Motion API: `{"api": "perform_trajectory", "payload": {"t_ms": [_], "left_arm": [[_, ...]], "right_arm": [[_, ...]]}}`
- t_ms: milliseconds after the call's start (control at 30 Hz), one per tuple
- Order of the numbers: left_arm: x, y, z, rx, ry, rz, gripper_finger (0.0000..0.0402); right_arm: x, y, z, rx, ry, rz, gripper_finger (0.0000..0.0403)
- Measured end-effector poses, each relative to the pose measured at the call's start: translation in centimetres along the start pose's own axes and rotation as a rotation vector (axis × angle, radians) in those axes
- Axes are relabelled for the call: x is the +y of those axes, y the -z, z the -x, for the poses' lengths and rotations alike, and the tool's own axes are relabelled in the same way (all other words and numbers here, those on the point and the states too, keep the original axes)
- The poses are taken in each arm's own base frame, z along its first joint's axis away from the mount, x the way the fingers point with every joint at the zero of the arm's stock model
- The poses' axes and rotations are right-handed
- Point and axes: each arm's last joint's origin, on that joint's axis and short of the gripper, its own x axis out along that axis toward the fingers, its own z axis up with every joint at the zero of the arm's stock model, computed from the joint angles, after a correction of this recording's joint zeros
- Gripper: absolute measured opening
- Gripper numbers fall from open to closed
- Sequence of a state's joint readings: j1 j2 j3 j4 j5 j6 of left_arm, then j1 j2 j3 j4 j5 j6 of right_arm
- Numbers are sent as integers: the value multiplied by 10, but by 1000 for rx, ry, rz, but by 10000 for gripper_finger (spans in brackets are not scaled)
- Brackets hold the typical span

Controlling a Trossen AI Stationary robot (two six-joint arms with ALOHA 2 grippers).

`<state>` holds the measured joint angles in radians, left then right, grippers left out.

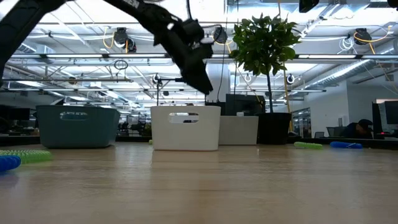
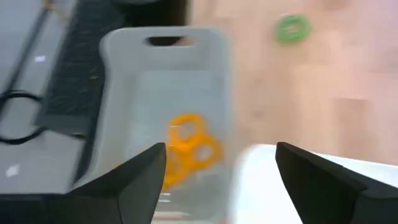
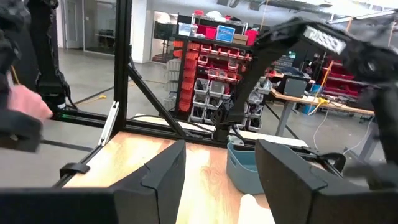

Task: Sort spring keychains
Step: Put the blue spring keychain into the white bin

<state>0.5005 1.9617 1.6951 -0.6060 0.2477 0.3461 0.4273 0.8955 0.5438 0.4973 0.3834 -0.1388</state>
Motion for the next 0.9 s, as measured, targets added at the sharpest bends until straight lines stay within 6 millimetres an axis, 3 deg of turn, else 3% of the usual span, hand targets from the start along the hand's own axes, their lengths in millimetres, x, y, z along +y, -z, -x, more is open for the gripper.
{"api": "perform_trajectory", "payload": {"t_ms": [233,500,633,900], "left_arm": [[-40,-14,55,-19,143,-27,311],[-99,-16,114,-119,212,-99,314],[-129,6,138,-213,230,-115,311],[-171,87,173,-406,122,-51,288]], "right_arm": [[-3,0,0,16,112,1,201],[-2,4,0,42,71,-62,300],[1,9,0,88,19,-101,334],[1,16,0,154,25,-115,340]]}}
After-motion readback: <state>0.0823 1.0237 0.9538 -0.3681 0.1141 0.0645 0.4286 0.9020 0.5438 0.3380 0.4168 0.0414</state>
